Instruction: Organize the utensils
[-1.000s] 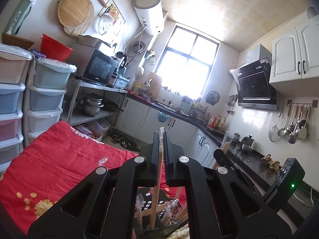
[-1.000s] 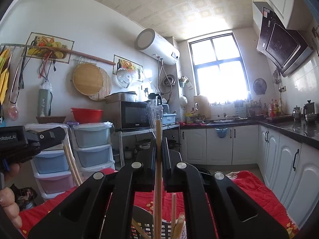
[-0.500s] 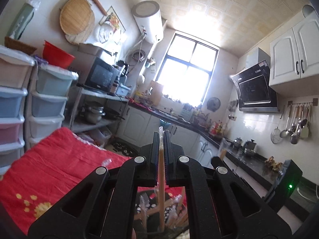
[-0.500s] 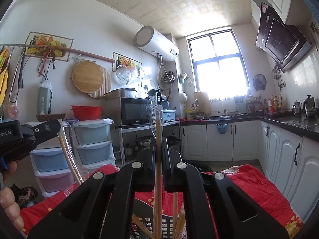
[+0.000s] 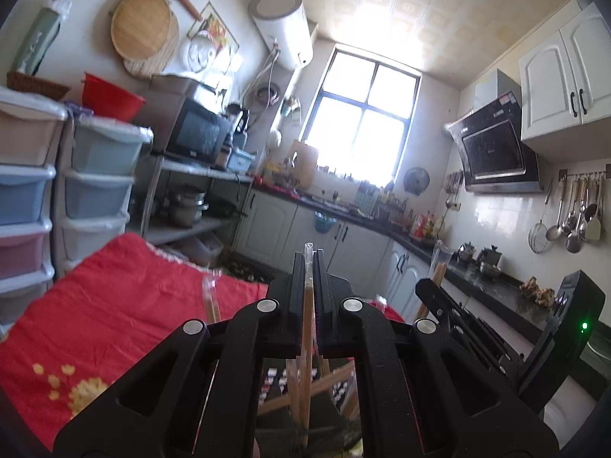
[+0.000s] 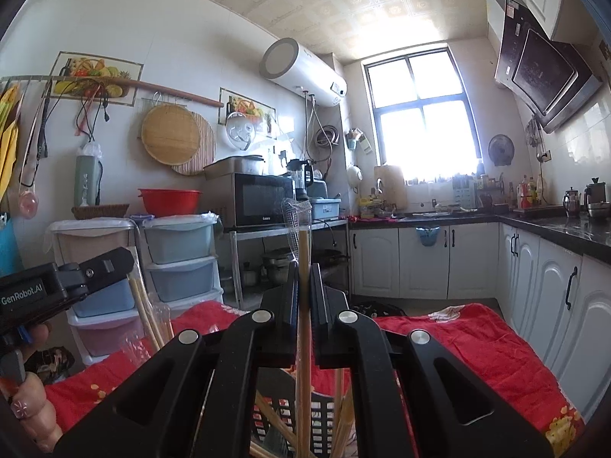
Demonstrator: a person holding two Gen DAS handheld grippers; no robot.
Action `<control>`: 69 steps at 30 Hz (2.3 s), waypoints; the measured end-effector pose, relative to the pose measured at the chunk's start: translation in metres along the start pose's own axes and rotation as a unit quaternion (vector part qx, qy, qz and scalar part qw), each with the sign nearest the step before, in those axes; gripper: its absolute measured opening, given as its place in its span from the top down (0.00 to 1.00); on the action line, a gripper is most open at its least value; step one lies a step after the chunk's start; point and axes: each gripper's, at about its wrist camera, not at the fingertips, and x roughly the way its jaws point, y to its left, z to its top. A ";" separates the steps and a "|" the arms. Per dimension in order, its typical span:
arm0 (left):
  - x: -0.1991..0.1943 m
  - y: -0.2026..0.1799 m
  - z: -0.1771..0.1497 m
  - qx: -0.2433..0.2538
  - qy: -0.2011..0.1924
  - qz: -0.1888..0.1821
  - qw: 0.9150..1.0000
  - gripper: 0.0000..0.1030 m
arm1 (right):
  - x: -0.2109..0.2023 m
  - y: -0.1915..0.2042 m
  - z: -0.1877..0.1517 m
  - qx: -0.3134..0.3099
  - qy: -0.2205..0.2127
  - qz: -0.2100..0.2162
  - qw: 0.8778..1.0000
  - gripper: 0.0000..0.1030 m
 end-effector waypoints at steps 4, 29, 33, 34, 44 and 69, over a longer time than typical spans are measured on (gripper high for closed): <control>0.002 0.001 -0.009 -0.003 0.028 -0.005 1.000 0.98 | 0.000 -0.005 -0.007 0.010 0.019 -0.001 1.000 0.94; -0.028 0.018 -0.021 -0.043 0.102 -0.005 0.994 0.20 | -0.055 -0.008 -0.011 0.042 0.111 0.014 0.993 0.46; -0.037 0.025 -0.025 -0.049 0.115 0.002 0.992 0.11 | -0.067 -0.007 -0.014 0.042 0.128 0.018 0.991 0.40; -0.039 0.026 -0.027 -0.049 0.117 0.004 0.992 0.11 | -0.071 -0.006 -0.015 0.043 0.131 0.018 0.990 0.38; -0.058 0.037 -0.050 -0.051 0.156 0.024 0.986 0.11 | -0.095 0.001 -0.032 0.029 0.171 0.027 0.984 0.19; -0.093 0.024 -0.120 0.010 0.152 0.065 0.986 0.10 | -0.135 0.015 -0.095 0.003 0.186 -0.012 0.982 0.06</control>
